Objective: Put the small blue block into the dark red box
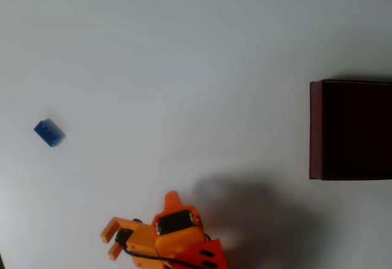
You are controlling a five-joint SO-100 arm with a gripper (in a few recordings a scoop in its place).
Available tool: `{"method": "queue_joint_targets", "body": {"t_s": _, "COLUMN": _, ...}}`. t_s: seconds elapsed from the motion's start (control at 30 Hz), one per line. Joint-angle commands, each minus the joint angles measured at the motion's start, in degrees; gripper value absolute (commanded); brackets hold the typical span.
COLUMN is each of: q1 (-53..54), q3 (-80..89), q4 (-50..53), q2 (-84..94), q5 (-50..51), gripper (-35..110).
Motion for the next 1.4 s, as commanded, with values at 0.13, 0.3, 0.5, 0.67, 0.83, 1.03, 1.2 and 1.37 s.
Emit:
{"method": "queue_joint_targets", "body": {"t_s": 0.13, "q1": 0.6, "q3": 0.3, "q4": 0.7, "q2": 0.4, "q5": 0.8, "gripper": 0}}
{"method": "queue_joint_targets", "body": {"t_s": 0.3, "q1": 0.6, "q3": 0.3, "q4": 0.7, "q2": 0.4, "q5": 0.9, "gripper": 0}}
{"method": "queue_joint_targets", "body": {"t_s": 0.5, "q1": 1.0, "q3": 0.3, "q4": 0.8, "q2": 0.4, "q5": 1.2, "gripper": 0}}
{"method": "queue_joint_targets", "body": {"t_s": 0.67, "q1": 1.8, "q3": 0.2, "q4": 0.7, "q2": 0.4, "q5": 2.9, "gripper": 0}}
{"method": "queue_joint_targets", "body": {"t_s": 0.83, "q1": -1.0, "q3": -3.4, "q4": 1.6, "q2": 0.4, "q5": 19.8, "gripper": 1}}
{"method": "queue_joint_targets", "body": {"t_s": 1.03, "q1": -6.5, "q3": -9.0, "q4": 1.1, "q2": -5.5, "q5": 51.8, "gripper": 14}}
{"method": "queue_joint_targets", "body": {"t_s": 1.2, "q1": -15.0, "q3": -15.0, "q4": -4.0, "q2": -22.9, "q5": 74.2, "gripper": 18}}
{"method": "queue_joint_targets", "body": {"t_s": 1.37, "q1": -22.7, "q3": -17.1, "q4": -11.5, "q2": -36.1, "q5": 89.9, "gripper": 22}}
